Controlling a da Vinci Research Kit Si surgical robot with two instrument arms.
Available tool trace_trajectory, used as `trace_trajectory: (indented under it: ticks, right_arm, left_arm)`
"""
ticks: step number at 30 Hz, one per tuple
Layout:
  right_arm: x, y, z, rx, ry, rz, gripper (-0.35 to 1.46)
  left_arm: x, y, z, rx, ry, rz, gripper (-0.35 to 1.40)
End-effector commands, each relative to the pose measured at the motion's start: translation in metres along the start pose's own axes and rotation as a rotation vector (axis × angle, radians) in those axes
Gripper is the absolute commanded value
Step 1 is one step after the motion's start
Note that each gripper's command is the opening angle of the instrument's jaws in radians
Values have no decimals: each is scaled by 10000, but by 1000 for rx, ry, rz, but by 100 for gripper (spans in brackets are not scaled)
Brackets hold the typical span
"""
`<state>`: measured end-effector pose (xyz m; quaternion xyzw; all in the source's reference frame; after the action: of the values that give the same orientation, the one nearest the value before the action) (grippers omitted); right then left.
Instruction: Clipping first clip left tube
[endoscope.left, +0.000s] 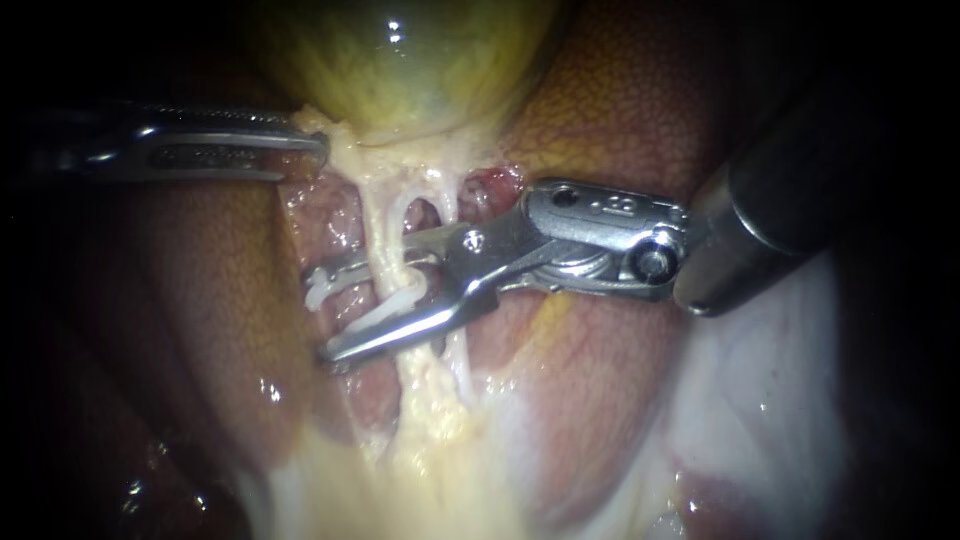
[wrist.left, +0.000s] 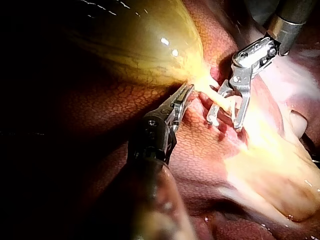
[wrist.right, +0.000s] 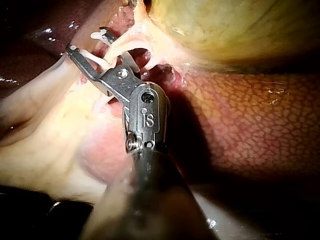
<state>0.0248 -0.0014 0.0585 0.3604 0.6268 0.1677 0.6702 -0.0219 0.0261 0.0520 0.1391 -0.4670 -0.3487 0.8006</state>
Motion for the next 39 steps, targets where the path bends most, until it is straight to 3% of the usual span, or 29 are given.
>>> trace_trajectory:
  ticks: [1, 9, 21, 28, 39]
  right_arm:
    - [0, 0, 0, 3, -1, 0, 36]
    - [-9, -10, 3, 49, -13, -5, 37]
    - [-42, -42, 20, 227, -65, 78, 37]
    - [-46, -46, 15, 312, -27, 149, 35]
    - [-44, -46, 14, 383, 31, 201, 24]
  left_arm:
    - [0, 0, 0, 0, 0, 0, -35]
    - [0, 0, 0, 0, 0, 0, -35]
    - [0, 0, 0, 0, 0, 0, -35]
    - [0, 0, 0, 0, 0, 0, -35]
    - [0, 0, 0, -1, 0, 0, -35]
